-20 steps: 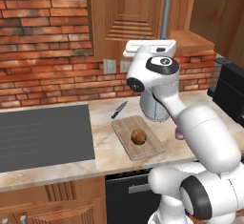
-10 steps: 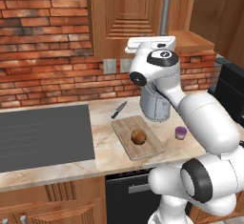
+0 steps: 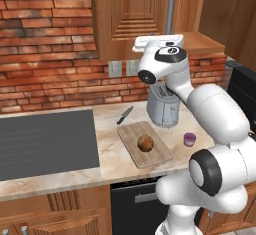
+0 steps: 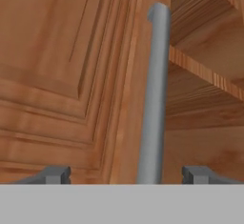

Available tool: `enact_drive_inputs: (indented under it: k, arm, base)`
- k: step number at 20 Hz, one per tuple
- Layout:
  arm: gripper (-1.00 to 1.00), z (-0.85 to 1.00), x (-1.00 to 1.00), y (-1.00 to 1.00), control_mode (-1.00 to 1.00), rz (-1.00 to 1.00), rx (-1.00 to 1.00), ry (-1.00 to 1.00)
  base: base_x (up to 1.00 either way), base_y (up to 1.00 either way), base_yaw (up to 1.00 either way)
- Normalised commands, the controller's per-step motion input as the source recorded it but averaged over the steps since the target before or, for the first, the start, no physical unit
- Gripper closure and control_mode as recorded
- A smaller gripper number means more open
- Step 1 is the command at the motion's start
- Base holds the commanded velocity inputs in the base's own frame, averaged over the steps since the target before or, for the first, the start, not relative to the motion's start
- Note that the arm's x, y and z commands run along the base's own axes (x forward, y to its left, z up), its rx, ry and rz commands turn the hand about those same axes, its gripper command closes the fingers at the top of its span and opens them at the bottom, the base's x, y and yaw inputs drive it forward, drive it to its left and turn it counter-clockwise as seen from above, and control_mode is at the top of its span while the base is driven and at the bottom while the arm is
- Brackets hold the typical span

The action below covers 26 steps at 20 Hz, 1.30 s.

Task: Pick the bread, place it on the cutting board, pick the jam, place it on the counter, and close the cabinet.

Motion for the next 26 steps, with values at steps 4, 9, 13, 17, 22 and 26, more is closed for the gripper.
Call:
enact_drive_inputs:
  k: [4, 9, 13, 17, 22, 26]
  arm:
    - [-1.00, 0.00, 0.29, -0.35, -1.00, 0.00, 0.02, 0.00]
    - [-1.00, 0.00, 0.26, -0.27, -1.00, 0.00, 0.00, 0.00]
    - [-1.00, 0.00, 0.15, -0.23, -1.00, 0.00, 0.01, 0.01]
    - [-1.00, 0.00, 0.00, -0.20, -1.00, 0.02, 0.01, 0.01]
    - [-1.00, 0.00, -0.14, -0.12, -1.00, 0.03, 0.00, 0.00]
    - [-1.00, 0.00, -0.28, -0.07, -1.00, 0.02, 0.00, 0.00]
  base:
    - [0.00, 0.00, 0.00]
    - [0.00, 0.00, 0.00]
    - [0.00, 0.00, 0.00]
    - [0.00, 0.00, 0.00]
    - [0.00, 0.00, 0.00]
    - [0.00, 0.00, 0.00]
